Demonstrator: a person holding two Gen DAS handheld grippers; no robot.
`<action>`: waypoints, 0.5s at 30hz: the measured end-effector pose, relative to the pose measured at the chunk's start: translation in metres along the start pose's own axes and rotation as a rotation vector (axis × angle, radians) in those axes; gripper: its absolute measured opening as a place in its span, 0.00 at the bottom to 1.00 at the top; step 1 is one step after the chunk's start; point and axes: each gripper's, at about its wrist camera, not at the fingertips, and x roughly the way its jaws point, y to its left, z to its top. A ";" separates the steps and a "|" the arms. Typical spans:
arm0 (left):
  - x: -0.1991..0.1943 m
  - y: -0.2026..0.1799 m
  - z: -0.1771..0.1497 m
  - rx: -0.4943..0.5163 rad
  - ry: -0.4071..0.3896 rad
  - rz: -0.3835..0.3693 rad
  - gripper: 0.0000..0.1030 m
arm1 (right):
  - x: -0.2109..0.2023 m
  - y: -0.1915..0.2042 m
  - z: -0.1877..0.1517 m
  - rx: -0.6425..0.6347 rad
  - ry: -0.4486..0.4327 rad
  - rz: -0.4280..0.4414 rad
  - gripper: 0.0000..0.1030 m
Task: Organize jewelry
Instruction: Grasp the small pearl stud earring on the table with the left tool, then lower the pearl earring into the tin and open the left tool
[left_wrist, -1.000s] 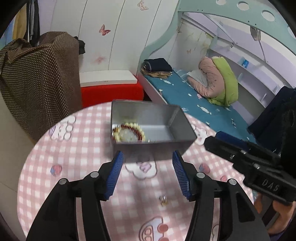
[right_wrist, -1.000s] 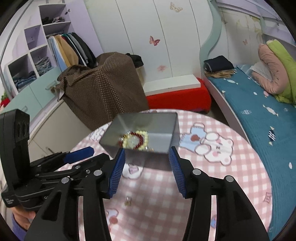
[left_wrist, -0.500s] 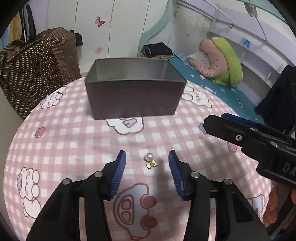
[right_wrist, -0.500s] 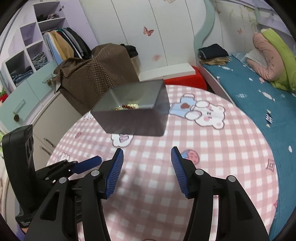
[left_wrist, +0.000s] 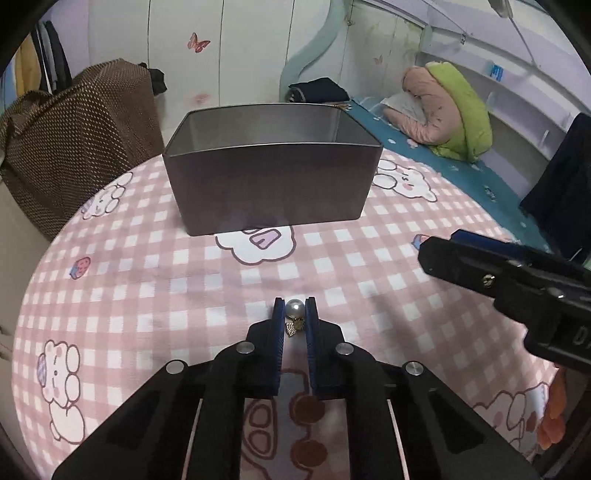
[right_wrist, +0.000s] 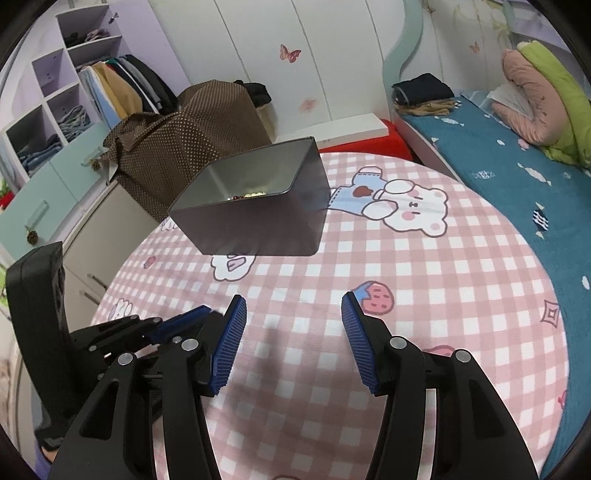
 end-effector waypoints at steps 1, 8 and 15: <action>0.000 0.001 0.001 0.002 -0.001 -0.002 0.09 | 0.001 0.000 0.000 0.000 0.000 0.001 0.51; -0.028 0.023 0.024 -0.040 -0.080 -0.078 0.09 | 0.001 0.003 0.014 -0.001 -0.034 -0.006 0.51; -0.050 0.037 0.064 -0.056 -0.160 -0.098 0.09 | 0.003 0.010 0.048 -0.006 -0.081 -0.025 0.51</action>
